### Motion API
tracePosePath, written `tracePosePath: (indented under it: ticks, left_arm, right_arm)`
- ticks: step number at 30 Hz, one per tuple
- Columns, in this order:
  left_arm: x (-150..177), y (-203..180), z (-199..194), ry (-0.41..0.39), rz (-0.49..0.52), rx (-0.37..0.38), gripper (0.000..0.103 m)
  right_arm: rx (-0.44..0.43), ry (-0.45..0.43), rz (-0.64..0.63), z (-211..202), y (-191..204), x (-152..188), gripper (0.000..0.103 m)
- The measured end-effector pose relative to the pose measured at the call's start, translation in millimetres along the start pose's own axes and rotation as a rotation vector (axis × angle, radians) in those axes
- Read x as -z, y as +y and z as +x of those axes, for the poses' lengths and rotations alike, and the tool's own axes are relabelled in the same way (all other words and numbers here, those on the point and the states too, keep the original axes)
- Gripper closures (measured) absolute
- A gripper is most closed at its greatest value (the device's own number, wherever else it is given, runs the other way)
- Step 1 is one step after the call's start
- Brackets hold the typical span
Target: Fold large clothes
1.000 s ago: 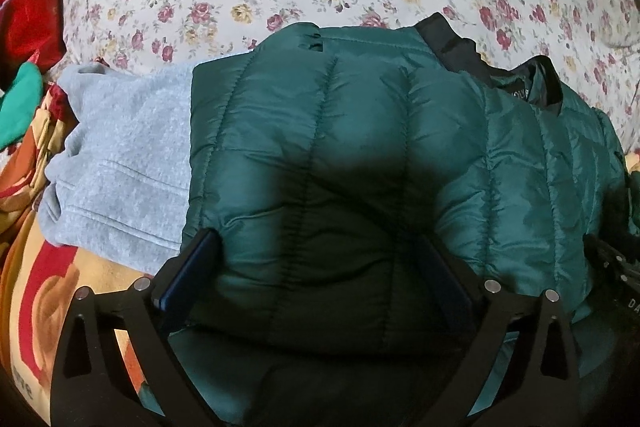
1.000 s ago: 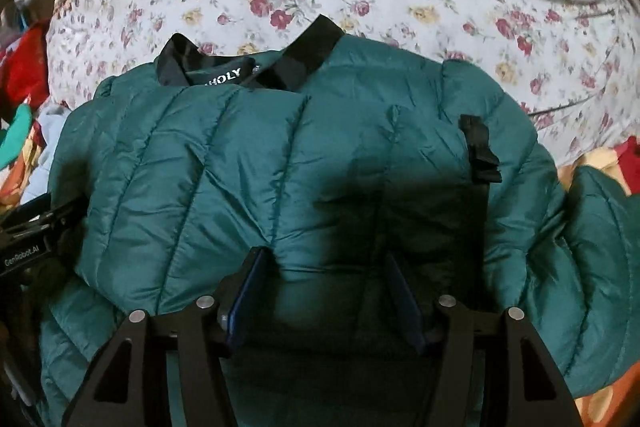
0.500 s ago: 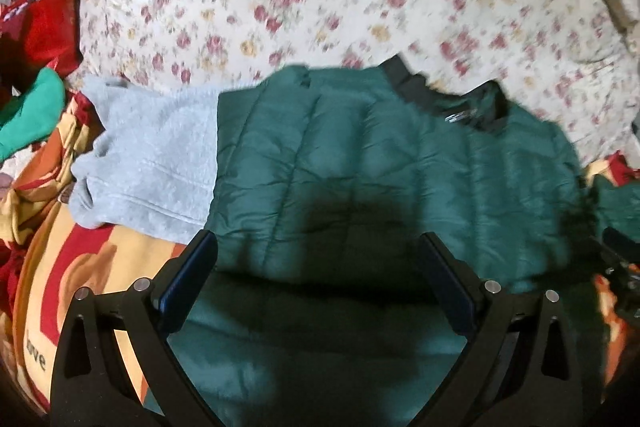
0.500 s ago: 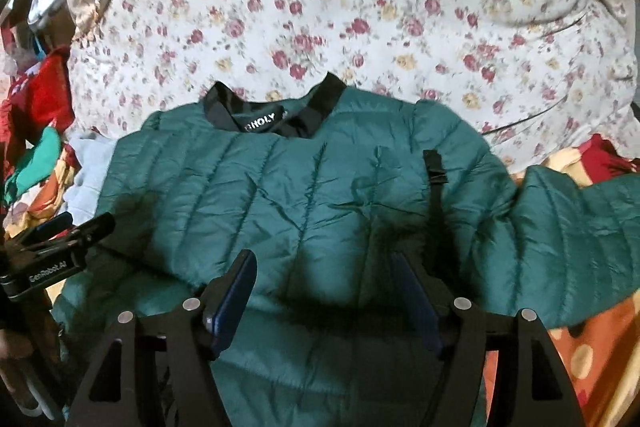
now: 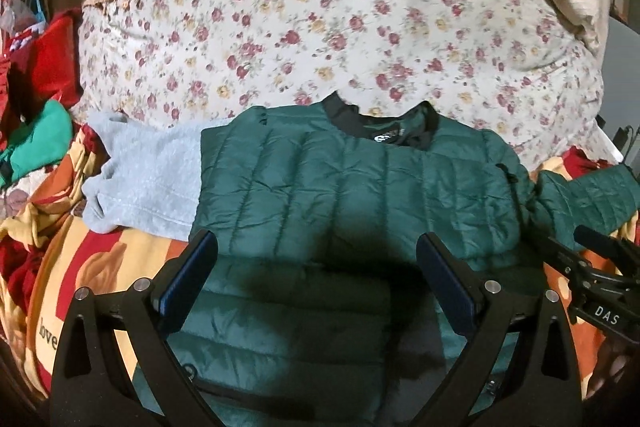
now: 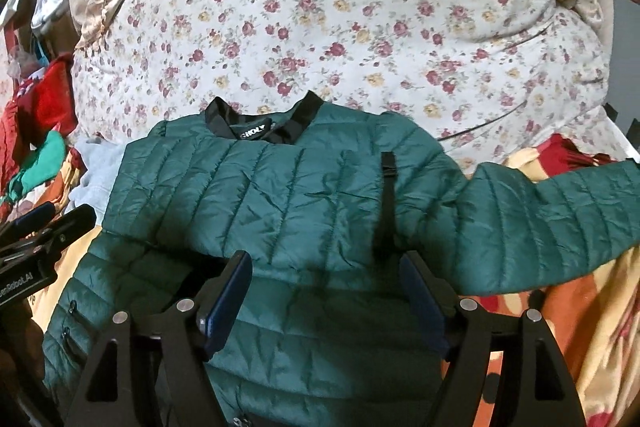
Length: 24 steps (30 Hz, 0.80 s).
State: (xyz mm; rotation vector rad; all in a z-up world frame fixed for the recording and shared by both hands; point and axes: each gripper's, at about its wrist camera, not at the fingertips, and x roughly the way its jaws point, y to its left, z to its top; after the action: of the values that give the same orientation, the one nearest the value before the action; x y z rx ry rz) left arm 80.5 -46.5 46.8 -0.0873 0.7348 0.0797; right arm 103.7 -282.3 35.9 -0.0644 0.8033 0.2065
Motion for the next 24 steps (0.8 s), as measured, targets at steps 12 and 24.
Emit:
tracePosePath:
  ticks: [12,24]
  left_arm:
    - [8,-41,-18,-0.011,0.044,0.02,0.003]
    - [7,-83,-12,0.016,0.038,0.066,0.003]
  right_arm:
    - [0.049,-0.004,0.006,-15,-32,12,0.028]
    - [0.114,0.031,0.012,-23,-75,16,0.027]
